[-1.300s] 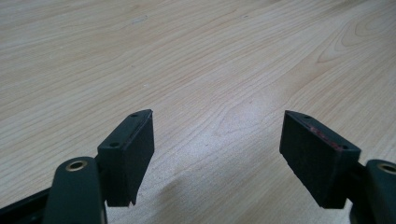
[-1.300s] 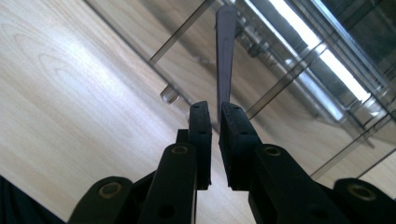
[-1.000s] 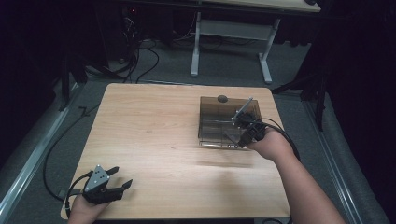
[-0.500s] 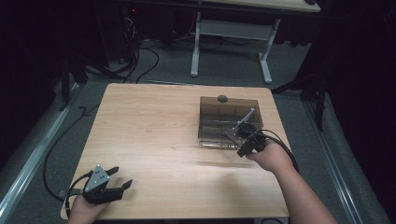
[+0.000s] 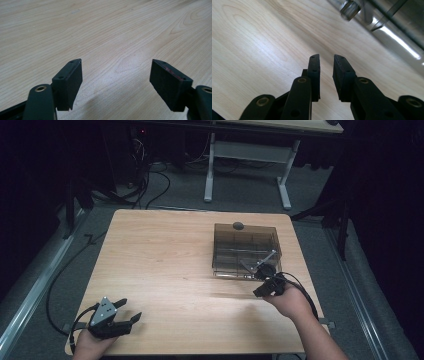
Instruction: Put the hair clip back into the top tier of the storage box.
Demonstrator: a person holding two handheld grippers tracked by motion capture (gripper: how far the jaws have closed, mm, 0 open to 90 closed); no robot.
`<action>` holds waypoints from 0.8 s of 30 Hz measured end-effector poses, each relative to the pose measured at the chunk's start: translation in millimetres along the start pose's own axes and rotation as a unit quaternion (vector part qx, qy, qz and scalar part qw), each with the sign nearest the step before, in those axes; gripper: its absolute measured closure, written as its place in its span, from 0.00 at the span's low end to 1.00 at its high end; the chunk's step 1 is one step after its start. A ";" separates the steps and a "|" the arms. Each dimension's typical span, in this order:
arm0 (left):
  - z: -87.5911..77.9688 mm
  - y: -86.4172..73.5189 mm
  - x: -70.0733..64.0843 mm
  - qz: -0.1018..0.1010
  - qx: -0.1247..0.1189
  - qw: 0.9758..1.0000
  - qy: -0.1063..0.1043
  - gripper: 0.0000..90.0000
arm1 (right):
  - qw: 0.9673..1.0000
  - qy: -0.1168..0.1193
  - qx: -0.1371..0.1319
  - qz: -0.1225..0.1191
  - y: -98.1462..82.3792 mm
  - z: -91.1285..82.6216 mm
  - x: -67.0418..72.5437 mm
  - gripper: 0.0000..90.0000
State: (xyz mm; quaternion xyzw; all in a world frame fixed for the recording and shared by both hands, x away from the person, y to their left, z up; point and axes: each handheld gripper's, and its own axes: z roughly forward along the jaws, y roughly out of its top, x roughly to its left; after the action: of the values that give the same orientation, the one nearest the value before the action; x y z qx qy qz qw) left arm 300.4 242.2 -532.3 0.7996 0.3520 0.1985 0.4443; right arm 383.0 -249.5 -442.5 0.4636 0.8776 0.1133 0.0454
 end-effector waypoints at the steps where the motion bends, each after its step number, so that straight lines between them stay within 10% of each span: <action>1: 0.0 0.0 0.0 0.000 0.000 1.000 0.001 0.30 | 1.000 0.004 -0.001 0.005 -2.8 1.4 -0.1 0.84; 13: 0.0 -0.1 -0.6 0.002 -0.001 1.000 0.004 0.30 | 0.998 0.011 -0.059 0.014 -36.4 16.5 7.5 0.81; 24: 0.2 -0.3 -1.2 0.002 -0.002 1.000 0.007 0.30 | 0.988 0.004 -0.152 0.025 -59.3 26.3 17.5 0.74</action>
State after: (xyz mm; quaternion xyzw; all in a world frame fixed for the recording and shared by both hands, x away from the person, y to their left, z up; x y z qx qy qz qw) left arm 299.5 241.4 -532.6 0.7978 0.3530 0.2060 0.4432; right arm 330.2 -263.2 -481.9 0.4727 0.8386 0.2479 0.1092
